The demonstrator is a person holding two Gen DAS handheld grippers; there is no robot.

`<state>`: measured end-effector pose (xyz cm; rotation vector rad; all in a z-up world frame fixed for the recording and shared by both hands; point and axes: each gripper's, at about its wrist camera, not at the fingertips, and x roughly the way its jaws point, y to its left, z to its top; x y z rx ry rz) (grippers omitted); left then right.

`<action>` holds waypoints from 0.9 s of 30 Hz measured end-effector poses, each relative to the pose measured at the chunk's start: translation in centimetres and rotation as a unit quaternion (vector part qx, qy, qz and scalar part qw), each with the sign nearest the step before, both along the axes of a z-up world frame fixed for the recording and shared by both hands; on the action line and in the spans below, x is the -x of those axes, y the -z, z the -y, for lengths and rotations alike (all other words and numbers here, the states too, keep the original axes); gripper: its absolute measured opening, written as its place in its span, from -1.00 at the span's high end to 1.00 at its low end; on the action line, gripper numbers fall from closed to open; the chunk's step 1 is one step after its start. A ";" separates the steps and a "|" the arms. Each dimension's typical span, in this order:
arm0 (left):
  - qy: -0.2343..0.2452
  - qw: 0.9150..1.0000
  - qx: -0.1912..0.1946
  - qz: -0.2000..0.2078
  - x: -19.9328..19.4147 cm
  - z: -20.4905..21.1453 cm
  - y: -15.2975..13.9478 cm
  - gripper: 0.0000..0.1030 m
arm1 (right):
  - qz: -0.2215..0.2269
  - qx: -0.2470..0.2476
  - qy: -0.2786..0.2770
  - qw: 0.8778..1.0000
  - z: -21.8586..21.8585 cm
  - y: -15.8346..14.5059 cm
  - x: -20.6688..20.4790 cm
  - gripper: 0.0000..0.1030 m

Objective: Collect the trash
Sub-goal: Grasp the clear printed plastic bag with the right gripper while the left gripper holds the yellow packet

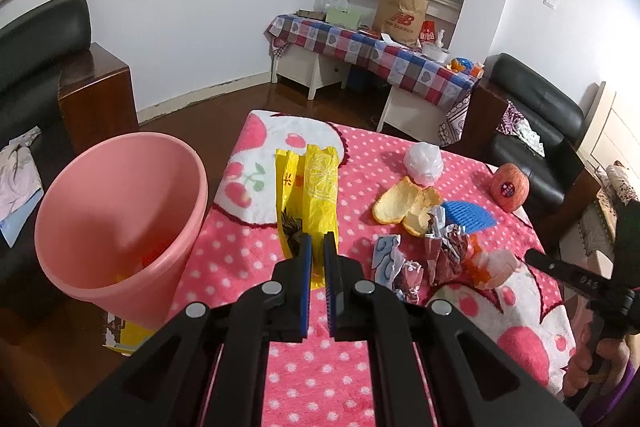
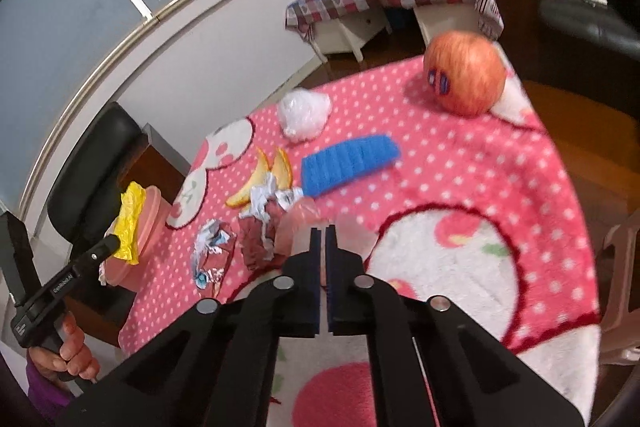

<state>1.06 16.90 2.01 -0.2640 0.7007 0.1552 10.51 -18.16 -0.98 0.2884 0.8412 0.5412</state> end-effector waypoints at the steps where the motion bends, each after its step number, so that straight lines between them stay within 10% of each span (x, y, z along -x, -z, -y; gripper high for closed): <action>1: 0.000 1.000 0.001 0.001 0.0 0.0 0.0 0.90 | 0.007 0.005 0.000 1.000 0.1 -0.4 0.2 0.98; 8: 0.001 1.000 0.009 0.001 -0.1 -0.5 0.1 0.90 | 0.014 0.019 -0.013 1.000 0.0 -1.0 0.4 0.96; 12: 0.007 1.000 0.011 -0.005 -0.2 -0.9 0.3 0.90 | -0.016 0.009 -0.014 1.000 -0.4 0.3 -0.6 0.23; 14: 0.009 1.000 0.012 -0.007 -0.4 -0.9 0.6 0.90 | -0.018 0.017 -0.009 1.000 -0.7 0.7 -1.1 0.18; 27: 0.019 0.999 0.019 -0.025 -1.6 -1.0 1.9 0.90 | -0.047 0.033 -0.029 0.998 -2.1 3.4 -2.4 0.43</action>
